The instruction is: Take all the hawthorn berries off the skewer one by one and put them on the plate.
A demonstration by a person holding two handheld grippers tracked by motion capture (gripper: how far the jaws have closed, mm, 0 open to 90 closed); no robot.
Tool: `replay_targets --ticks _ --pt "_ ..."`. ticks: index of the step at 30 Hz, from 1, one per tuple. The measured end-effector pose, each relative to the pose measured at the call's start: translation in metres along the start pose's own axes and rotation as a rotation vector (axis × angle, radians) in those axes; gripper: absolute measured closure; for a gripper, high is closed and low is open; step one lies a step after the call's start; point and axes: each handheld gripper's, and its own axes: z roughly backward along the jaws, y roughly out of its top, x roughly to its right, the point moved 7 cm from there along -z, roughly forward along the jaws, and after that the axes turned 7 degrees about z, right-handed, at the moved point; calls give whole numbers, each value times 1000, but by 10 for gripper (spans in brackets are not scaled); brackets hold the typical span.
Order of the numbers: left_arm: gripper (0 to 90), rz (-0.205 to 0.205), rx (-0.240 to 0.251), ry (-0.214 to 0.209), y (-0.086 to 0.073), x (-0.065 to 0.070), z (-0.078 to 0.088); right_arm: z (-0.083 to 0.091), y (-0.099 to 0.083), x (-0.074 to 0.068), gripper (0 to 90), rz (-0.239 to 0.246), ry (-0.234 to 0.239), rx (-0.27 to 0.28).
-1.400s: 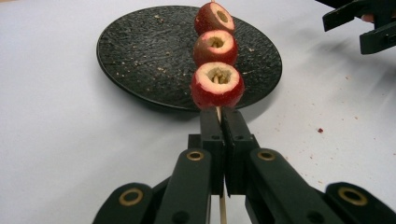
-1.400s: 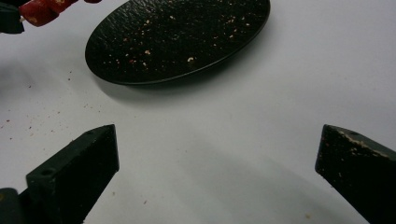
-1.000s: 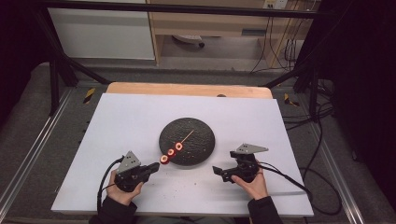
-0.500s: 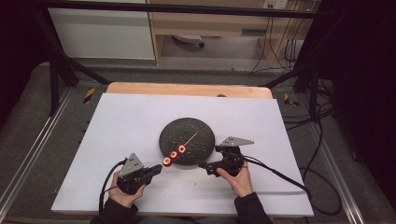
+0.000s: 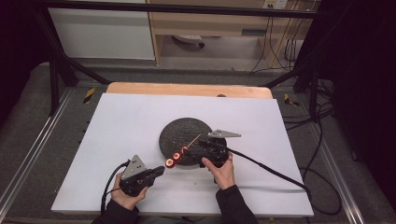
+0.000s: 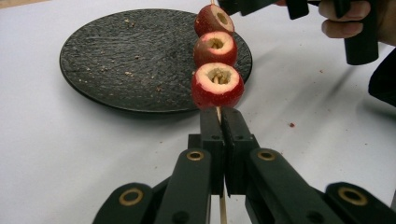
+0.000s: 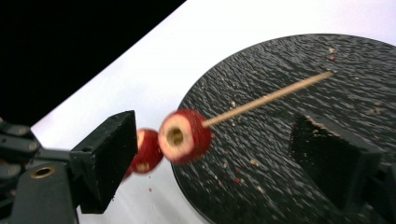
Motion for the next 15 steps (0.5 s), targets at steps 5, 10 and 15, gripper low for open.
replay_targets --ticks 5,10,15 --pt "882 -6 2 -4 0 4 -2 -8 -1 -3 294 -30 14 14" --pt "883 -14 10 -2 0 6 -3 -10 -2 -4 394 -56 19 12" --pt "882 -18 15 4 0 6 -3 -10 -3 -6 498 -89 42 4"
